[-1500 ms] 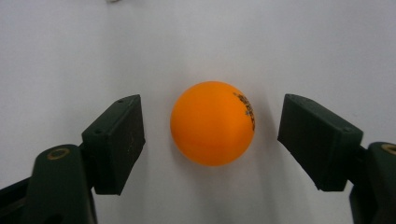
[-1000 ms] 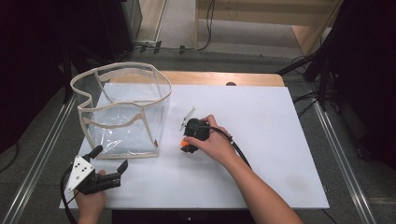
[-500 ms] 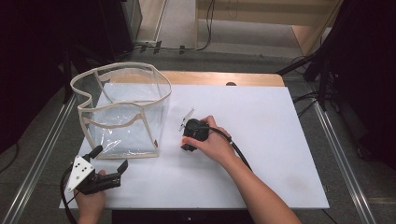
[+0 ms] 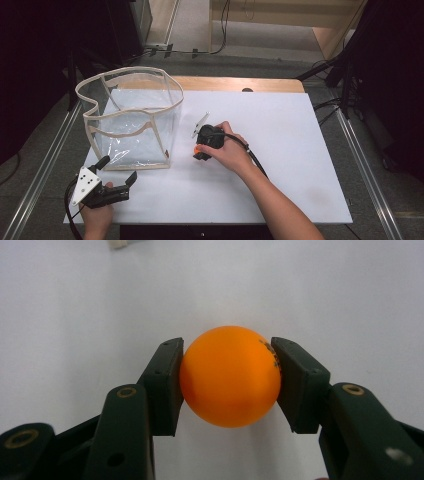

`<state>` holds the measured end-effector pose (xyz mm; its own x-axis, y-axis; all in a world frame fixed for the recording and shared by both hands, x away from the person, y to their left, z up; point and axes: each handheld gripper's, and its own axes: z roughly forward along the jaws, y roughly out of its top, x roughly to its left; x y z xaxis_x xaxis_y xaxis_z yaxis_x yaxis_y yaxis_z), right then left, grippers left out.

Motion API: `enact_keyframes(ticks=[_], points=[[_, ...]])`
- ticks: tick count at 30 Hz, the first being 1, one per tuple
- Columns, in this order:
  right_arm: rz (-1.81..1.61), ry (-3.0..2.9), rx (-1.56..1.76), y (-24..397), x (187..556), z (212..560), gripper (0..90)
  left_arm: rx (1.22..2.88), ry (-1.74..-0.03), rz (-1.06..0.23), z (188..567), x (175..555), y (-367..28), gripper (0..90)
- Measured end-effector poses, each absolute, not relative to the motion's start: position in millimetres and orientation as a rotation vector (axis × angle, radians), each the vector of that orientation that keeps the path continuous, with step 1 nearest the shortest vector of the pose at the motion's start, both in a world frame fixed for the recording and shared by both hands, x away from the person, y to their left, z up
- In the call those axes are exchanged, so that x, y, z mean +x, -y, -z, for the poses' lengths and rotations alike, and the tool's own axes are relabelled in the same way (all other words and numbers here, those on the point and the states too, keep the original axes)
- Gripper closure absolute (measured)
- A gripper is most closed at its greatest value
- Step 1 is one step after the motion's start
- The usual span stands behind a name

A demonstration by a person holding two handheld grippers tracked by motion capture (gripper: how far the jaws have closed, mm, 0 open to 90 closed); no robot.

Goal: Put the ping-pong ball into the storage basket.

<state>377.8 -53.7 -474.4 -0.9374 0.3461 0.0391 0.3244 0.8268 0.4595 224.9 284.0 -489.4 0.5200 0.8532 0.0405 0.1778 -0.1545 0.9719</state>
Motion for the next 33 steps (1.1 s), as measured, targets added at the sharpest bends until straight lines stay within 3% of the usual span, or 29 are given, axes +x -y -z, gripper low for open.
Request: enact_keyframes(ticks=[33], points=[[-0.789, -2.969, 0.479, 46.9, 384.2, 436.2, 47.7, 1.642, -0.892, -0.755, 489.4, 225.0, -284.0, 0.0]])
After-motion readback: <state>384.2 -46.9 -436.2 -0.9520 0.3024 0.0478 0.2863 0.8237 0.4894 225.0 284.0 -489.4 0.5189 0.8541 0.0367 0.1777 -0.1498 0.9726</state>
